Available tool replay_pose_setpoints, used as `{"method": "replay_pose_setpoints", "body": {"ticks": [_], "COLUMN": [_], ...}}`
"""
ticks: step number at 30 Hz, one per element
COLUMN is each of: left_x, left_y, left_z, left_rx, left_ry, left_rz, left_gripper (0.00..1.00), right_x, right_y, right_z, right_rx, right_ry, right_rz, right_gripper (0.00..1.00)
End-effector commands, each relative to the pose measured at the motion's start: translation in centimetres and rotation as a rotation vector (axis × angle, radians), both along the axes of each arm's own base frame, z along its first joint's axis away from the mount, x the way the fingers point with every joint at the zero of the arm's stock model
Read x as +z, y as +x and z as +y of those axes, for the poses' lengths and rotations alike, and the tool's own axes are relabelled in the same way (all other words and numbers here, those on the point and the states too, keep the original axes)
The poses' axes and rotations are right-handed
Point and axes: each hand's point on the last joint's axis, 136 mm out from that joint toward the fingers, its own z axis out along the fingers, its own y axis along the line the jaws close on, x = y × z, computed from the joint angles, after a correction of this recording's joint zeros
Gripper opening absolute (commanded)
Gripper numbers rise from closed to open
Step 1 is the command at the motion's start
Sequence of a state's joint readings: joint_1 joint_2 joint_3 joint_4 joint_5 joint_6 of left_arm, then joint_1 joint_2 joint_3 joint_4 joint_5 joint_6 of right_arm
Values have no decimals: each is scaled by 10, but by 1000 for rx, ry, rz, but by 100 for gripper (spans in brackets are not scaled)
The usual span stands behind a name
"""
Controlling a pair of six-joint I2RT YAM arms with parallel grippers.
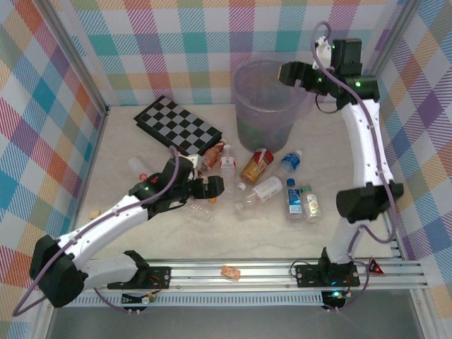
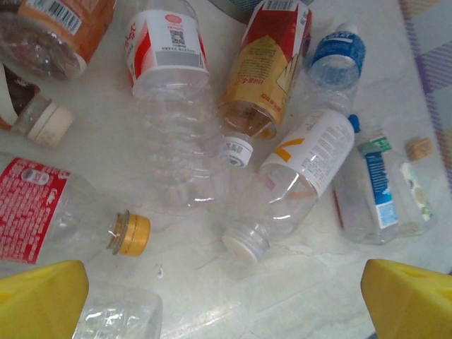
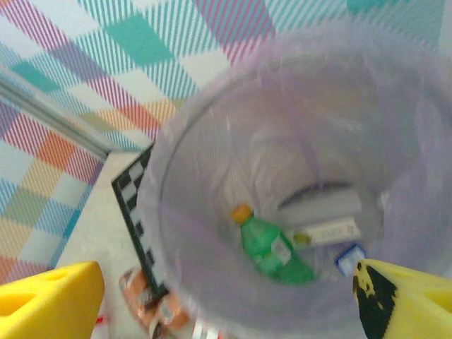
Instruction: Put the plastic bottles in the bin
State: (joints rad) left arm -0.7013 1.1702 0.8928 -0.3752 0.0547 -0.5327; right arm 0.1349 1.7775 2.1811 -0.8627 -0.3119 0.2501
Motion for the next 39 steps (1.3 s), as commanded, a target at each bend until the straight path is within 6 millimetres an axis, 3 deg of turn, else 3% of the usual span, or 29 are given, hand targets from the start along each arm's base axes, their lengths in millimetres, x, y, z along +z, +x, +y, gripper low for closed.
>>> {"method": "replay_pose_setpoints", "body": {"ticks": [1,10,19,23,29,35,39], "left_x": [-4,-21,-60,-82,-112,-124,-120], "left_y": [15,48,73,75,77,80,80], "left_z": [9,-24,-42,-53,-53,-57,-55], "left_rx": [70,125,171,128,130,126,127], "left_ry": [135,254,313,329,390,407,413], "left_rz": [-11,-17,10,43,85,99,90], "left_gripper": [96,94,89,87,85,74,65], "right_x": [-16,-97,-150,-166,-185,-199,-200], "right_y": [-32,-108,-161,-174,-188,-196,-200], "right_z": [3,-24,-12,-14,-19,-19,-20], "right_rx": [26,-110,-51,-44,-34,-44,-44], "right_ry": [22,7,114,102,67,80,80], "right_rz": [45,247,373,391,430,458,451], "right_gripper": [91,94,93,93,93,93,93]}}
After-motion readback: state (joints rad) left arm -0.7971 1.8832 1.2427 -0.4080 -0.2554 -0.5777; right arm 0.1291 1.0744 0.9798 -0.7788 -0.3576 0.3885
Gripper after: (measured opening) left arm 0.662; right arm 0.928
